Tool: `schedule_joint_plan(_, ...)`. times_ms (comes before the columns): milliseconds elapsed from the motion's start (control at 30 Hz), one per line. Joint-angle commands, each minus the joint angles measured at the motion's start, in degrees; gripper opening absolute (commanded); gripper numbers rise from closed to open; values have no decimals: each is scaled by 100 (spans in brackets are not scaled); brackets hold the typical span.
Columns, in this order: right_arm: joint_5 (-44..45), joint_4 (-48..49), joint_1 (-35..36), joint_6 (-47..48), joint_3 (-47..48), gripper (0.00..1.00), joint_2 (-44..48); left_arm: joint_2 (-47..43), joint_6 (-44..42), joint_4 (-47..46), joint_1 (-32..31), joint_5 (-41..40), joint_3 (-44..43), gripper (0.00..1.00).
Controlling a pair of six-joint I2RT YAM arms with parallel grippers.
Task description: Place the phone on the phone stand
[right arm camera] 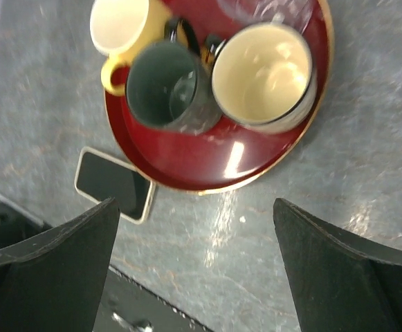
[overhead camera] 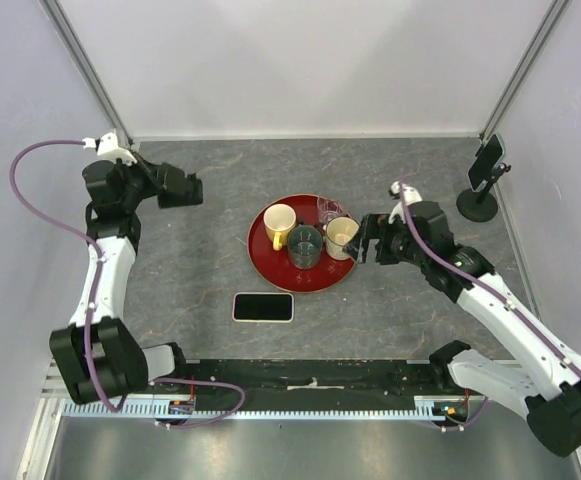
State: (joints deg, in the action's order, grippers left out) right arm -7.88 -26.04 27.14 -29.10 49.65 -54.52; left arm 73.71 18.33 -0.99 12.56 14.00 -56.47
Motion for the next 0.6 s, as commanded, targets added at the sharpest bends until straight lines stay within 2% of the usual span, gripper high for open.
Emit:
schedule_joint_plan(0, -109, -182, 520, 536, 343, 98, -234, -550, 469, -2181, -131, 2236, 171, 2)
schedule_joint_plan(67, -56, -86, 915, 756, 484, 98, -252, -673, 864, -2789, -192, 3010, 294, 2)
schedule_joint_plan(167, -91, 108, 1434, 1098, 738, 98, -261, -744, 1470, -4256, -402, 4011, 505, 2)
schedule_joint_plan(233, -196, 170, 1723, 1283, 879, 94, -261, -727, 1761, -4898, -604, 4643, 488, 2)
schedule_joint_plan(267, -257, 178, 1786, 1389, 1063, 90, -278, -718, 1736, -4901, -892, 4830, 444, 2)
schedule_joint_plan(300, -319, 109, 1830, 1572, 1178, 81, -278, -718, 1657, -4867, -1035, 5197, 391, 2)
schedule_joint_plan(367, -381, 3, 1857, 1688, 1503, 72, -374, -762, 1656, -4822, -1464, 5350, 321, 2)
schedule_joint_plan(467, -775, -217, 1883, 1960, 1986, 68, -593, -893, 1578, -4840, -1974, 5631, 320, 2)
schedule_joint_plan(533, -882, -348, 1927, 2057, 2389, 69, -717, -1016, 1446, -4779, -2230, 5737, 329, 2)
schedule_joint_plan(567, -856, -471, 1936, 2066, 2540, 72, -857, -1034, 1420, -4700, -2457, 5745, 321, 2)
